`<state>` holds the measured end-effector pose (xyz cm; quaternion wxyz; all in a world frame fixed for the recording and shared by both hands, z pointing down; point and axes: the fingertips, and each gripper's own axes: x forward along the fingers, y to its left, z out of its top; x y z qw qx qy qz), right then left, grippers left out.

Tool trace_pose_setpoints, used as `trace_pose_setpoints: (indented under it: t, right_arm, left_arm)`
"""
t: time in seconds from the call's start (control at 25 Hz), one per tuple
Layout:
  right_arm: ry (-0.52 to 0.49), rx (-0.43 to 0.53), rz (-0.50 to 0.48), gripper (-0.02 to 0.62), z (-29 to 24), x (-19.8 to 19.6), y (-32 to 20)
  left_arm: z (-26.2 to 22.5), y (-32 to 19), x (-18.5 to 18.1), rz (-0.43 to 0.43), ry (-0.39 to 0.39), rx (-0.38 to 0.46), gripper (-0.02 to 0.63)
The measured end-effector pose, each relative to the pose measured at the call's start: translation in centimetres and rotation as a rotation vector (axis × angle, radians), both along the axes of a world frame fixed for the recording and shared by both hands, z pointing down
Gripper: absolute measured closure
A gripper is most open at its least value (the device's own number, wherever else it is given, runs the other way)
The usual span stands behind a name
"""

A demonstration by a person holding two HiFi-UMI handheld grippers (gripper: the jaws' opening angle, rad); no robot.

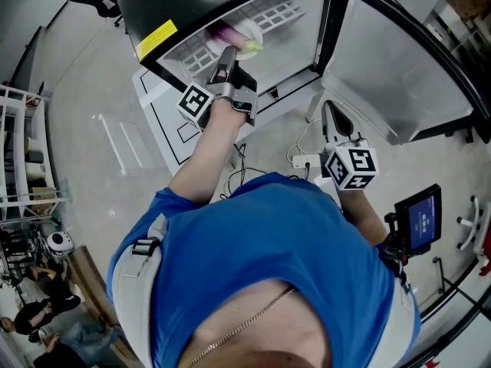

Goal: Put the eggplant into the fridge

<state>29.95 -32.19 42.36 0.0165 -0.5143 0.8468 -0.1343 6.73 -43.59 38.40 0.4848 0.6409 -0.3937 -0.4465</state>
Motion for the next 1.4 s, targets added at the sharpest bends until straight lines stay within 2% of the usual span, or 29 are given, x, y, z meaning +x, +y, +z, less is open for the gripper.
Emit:
trace_pose_setpoints:
  t: [0.44,0.68,0.8,0.96,1.08,1.24,1.4]
  right_arm:
    - [-0.002,0.001,-0.015,0.594,-0.2,-0.6,0.2]
    - [-0.004,0.003,-0.015,0.594,-0.3,-0.5,0.1]
    - [-0.001,0.001,-0.02,0.594,-0.3,-0.6,0.1]
    - [-0.001,0.005,-0.033,0.594,-0.6,-0.9,0.1]
    - [-0.002,0.008,-0.043,0.594,-0.6,-1.2,-0.1]
    - [0.002,0.014,-0.053,0.594,-0.7,-1.4,-0.3]
    - [0.004,0.016,-0.06,0.594,-0.7,-1.8,-0.2]
  left_arm:
    - [-2.6,0.9,1.5,0.068,-0.069,0.165,0.391]
    - [-3.3,1.8,2.8,0.114,-0.199,0.256,0.359]
    - [-2.6,2.3,3.3,0.13,-0.348,0.258,0.359]
    - [-2.1,2.9,3.6,0.124,-0.609,0.277,0.359]
    - [-1.6,3.3,3.8,0.115,-0.748,0.288,0.359]
    - [-1.1,3.8,3.7,0.092,-0.912,0.29,0.359]
    - [-0.7,5.0,3.7,0.038,-1.162,0.313,0.36]
